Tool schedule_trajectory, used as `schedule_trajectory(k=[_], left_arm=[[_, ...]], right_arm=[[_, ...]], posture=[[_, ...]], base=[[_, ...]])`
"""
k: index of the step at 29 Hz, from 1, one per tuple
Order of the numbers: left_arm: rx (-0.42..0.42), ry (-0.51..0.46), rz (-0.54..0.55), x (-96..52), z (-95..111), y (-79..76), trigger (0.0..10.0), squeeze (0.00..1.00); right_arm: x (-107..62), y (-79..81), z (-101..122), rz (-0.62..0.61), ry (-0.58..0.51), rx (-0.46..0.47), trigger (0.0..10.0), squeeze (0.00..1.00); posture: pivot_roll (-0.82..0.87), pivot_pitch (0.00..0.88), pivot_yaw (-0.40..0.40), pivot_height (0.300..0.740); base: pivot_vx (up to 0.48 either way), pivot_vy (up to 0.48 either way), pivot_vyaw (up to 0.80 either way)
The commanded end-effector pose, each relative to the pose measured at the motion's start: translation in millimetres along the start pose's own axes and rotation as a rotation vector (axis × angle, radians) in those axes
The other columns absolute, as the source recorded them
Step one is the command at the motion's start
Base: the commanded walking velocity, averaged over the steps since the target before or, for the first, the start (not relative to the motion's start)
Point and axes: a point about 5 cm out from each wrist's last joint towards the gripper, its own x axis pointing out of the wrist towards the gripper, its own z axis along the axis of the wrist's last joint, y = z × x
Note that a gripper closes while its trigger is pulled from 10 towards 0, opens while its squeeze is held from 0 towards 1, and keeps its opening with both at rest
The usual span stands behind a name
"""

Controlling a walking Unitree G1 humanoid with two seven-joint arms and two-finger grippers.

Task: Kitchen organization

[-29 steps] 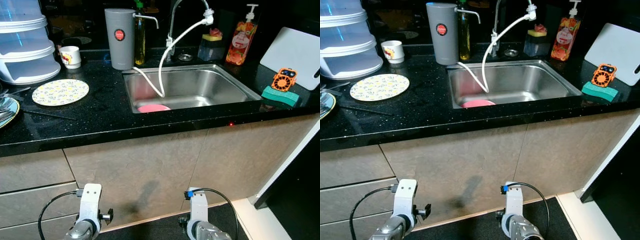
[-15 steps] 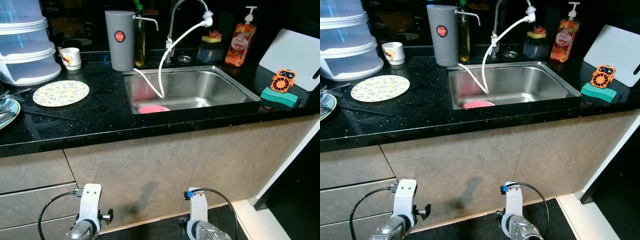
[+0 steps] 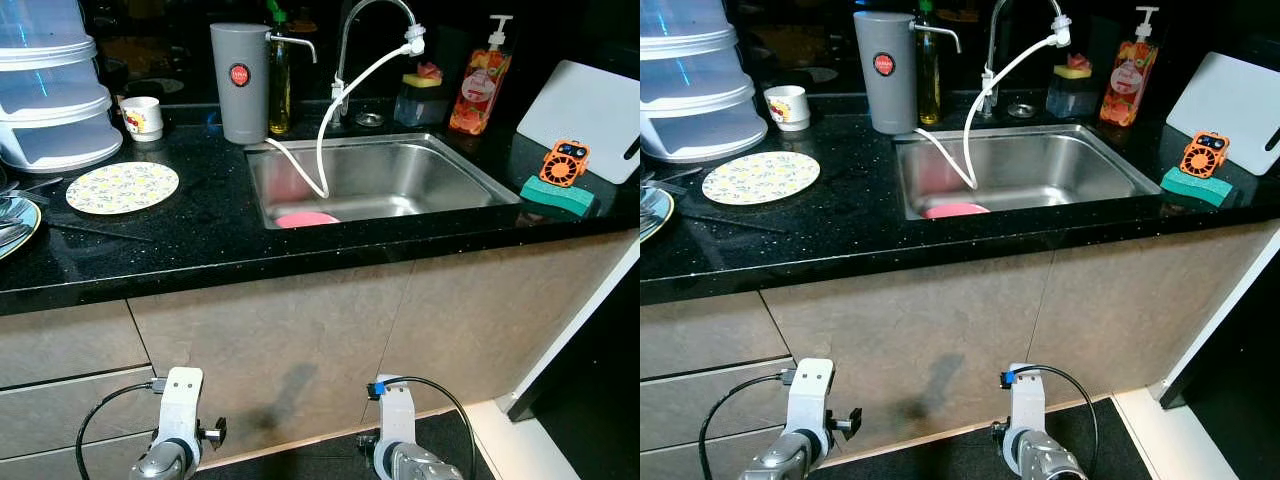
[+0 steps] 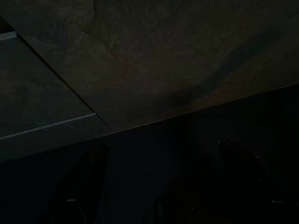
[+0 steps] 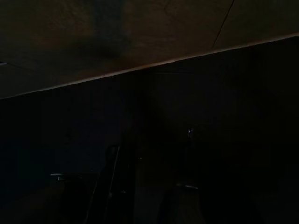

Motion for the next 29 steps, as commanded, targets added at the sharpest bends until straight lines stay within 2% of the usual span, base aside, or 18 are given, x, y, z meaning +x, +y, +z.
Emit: schedule_trajectory(k=[1, 29], left_arm=[[0.001, 0.011, 0.008, -0.5, -3.6, 1.9, 10.0, 0.0], [0.007, 0.017, 0.009, -1.1, -6.1, 1.7, 10.0, 0.0]], right_arm=[[-0.1, -0.7, -3.4, 0.003, 0.016, 0.001, 10.0, 0.0], [-0.4, -0.4, -6.4, 0.007, 0.023, 0.007, 10.0, 0.0]], posture=[[0.02, 0.02, -0.018, 0.74], [0.03, 0.013, -0.013, 0.74]], base=[[0.0, 0.0, 0.0], [0.0, 0.0, 0.0]])
